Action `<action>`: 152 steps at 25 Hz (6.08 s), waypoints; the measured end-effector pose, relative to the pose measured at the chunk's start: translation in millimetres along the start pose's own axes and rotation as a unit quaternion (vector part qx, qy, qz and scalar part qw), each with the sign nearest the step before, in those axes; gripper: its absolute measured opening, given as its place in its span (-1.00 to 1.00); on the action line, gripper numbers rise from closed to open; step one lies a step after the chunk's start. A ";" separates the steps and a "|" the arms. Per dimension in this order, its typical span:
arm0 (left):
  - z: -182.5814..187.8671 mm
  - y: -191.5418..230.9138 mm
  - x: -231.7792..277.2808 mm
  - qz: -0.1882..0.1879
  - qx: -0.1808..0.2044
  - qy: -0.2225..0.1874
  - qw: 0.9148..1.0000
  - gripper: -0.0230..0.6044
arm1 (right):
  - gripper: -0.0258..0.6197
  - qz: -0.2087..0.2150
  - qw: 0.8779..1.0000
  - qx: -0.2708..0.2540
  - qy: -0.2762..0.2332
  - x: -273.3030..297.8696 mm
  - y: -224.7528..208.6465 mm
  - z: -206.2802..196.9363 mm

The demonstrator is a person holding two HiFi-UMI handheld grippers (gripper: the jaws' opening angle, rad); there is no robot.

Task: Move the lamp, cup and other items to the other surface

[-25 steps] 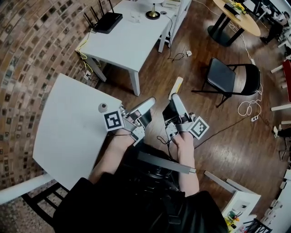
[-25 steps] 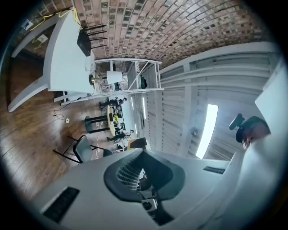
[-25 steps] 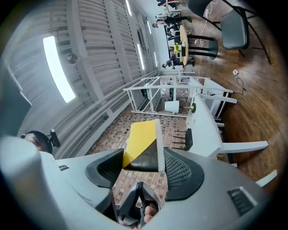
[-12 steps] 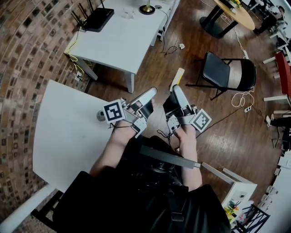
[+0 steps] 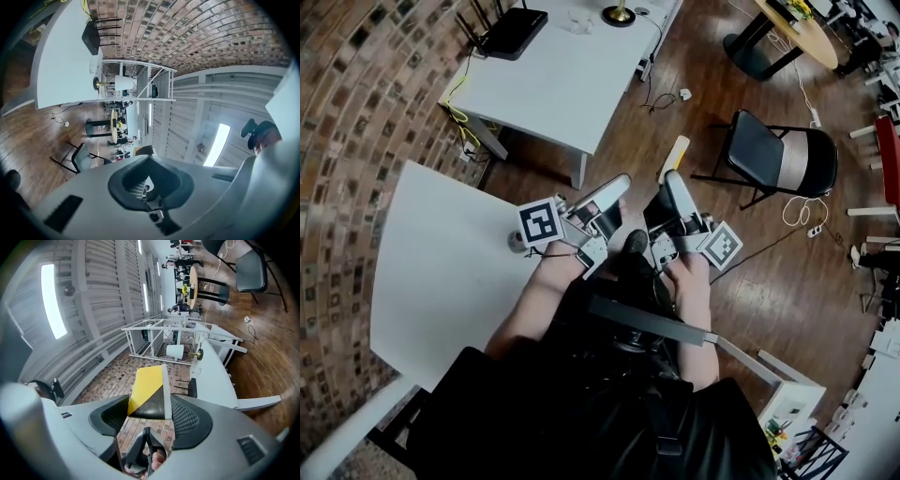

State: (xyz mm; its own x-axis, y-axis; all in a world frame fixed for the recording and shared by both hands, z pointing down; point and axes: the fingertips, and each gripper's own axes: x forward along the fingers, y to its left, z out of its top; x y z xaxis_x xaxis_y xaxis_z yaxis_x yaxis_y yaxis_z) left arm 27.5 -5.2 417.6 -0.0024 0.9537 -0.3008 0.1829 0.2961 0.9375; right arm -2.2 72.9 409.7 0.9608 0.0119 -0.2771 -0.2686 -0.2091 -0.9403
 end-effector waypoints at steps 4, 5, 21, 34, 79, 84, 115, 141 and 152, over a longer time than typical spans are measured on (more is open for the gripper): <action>10.0 11.4 7.6 0.018 -0.001 -0.008 1.000 -0.93 | 0.03 0.006 1.000 0.016 0.009 17.1 -11.5 8.8; 12.7 15.6 10.9 0.023 0.001 -0.011 1.000 -0.92 | 0.03 0.007 1.000 0.020 0.012 20.7 -15.6 12.9; 47.0 57.5 178.9 0.068 0.056 -0.047 0.995 -0.92 | 0.03 0.044 0.996 0.045 0.060 85.3 -58.4 182.9; 34.8 83.7 277.0 0.104 0.087 -0.090 0.987 -0.88 | 0.02 0.051 0.991 0.080 0.098 77.3 -87.5 277.0; 401.0 156.7 241.6 0.019 0.049 -0.265 0.963 -0.84 | 0.03 -0.043 0.952 0.033 0.301 428.2 -255.3 194.5; 416.7 163.8 222.7 0.040 0.050 -0.297 0.953 -0.84 | 0.03 -0.051 0.943 0.033 0.327 441.1 -273.7 180.5; 462.9 208.2 273.4 0.167 0.107 -0.486 0.851 -0.84 | 0.03 -0.056 0.813 0.060 0.577 507.2 -396.9 181.5; 503.2 195.7 202.7 0.166 0.099 -0.484 0.853 -0.84 | 0.03 -0.148 0.820 0.019 0.552 541.1 -463.6 117.1; 511.1 200.2 197.3 0.161 0.091 -0.471 0.862 -0.84 | 0.15 -0.156 0.828 0.026 0.537 546.8 -458.0 115.9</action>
State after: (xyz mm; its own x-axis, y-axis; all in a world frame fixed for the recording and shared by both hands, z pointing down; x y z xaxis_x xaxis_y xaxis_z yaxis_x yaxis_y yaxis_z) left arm 566.2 215.3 456.5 0.8618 0.4928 -0.1200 0.1773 -0.0710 0.9816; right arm 638.2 288.6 665.8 0.4830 -0.8261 0.2903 0.0289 -0.3163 -0.9482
